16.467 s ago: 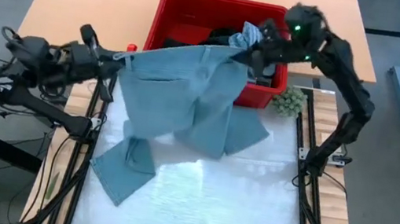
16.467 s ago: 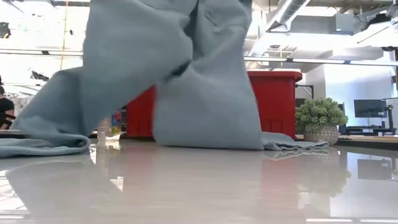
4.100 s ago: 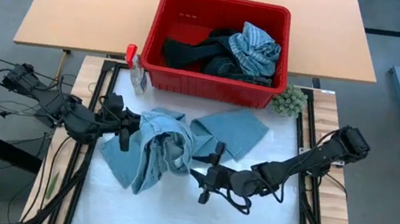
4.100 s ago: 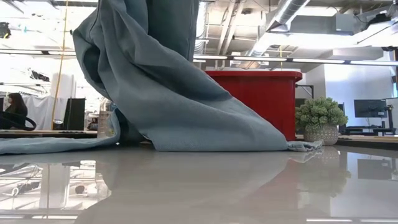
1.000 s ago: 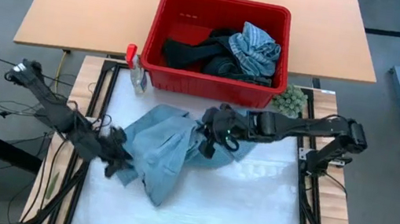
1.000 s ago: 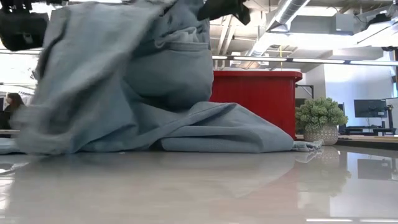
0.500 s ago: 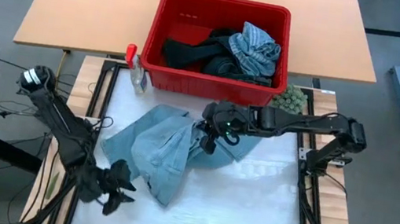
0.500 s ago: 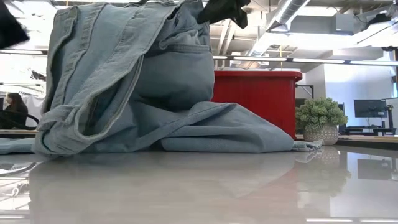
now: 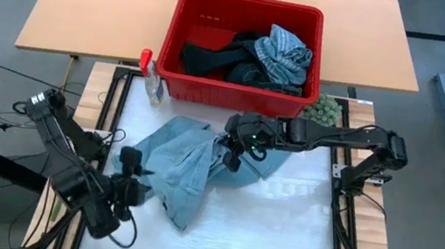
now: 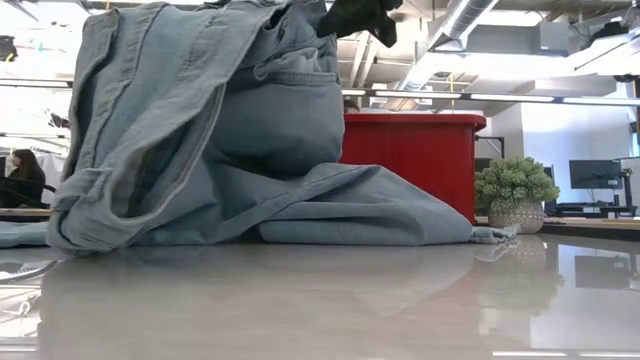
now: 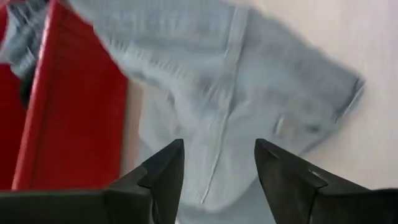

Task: Fold laundry
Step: Fold the blue pants from the red laundry bin

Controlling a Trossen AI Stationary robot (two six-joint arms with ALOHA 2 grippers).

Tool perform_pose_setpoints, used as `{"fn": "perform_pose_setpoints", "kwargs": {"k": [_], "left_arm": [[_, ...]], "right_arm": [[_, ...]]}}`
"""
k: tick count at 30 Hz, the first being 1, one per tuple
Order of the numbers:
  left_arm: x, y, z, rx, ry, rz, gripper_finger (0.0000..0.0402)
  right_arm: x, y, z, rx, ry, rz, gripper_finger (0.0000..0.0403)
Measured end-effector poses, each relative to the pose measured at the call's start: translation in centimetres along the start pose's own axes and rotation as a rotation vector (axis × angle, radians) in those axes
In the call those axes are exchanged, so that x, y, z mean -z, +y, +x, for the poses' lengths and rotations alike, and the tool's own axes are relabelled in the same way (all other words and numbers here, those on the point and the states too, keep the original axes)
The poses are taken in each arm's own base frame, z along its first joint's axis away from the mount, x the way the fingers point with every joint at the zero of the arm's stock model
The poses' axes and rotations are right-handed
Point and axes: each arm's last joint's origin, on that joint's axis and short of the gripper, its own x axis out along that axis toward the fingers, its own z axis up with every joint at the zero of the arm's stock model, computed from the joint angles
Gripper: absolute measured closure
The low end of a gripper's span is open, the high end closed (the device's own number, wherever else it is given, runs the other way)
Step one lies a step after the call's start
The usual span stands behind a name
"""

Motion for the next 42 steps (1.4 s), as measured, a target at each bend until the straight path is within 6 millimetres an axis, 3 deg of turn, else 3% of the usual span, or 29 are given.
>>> {"fn": "perform_pose_setpoints", "kwargs": {"k": [4,15,19,25,27,30,36,39,42], "left_arm": [[0.7,1.1,1.1,0.066,0.114,0.014,0.0186],[2.3,1.3,6.1,0.085,0.274,0.090,0.0116],[2.1,1.1,7.8,0.131,0.238,0.102,0.0107],[1.7,2.4,10.0,0.134,0.233,0.070,0.0112],[2.1,2.7,10.8,0.141,0.257,0.055,0.0130],[2.6,2.3,12.0,0.202,0.260,0.034,0.0188],[2.4,1.7,12.4,0.275,0.196,-0.008,0.0378],[1.6,2.7,10.7,0.264,0.115,-0.067,0.0395],[1.2,4.4,8.5,0.227,0.019,-0.144,0.0399]], "right_arm": [[0.1,0.3,0.0,-0.014,0.003,-0.004,0.0364],[0.2,0.8,-0.1,-0.028,0.007,-0.013,0.0363],[0.4,1.1,-0.2,-0.035,0.009,-0.018,0.0363],[0.4,1.1,-0.2,-0.034,0.010,0.006,0.0363],[0.4,1.3,-0.2,-0.037,0.010,0.004,0.0363],[0.6,1.7,-0.3,-0.048,0.012,-0.002,0.0363],[1.8,3.4,-0.7,0.003,0.051,-0.022,0.0363],[3.2,4.8,-0.4,0.053,0.036,-0.042,0.0363],[4.5,6.3,0.3,-0.002,-0.030,-0.042,0.0363]]}}
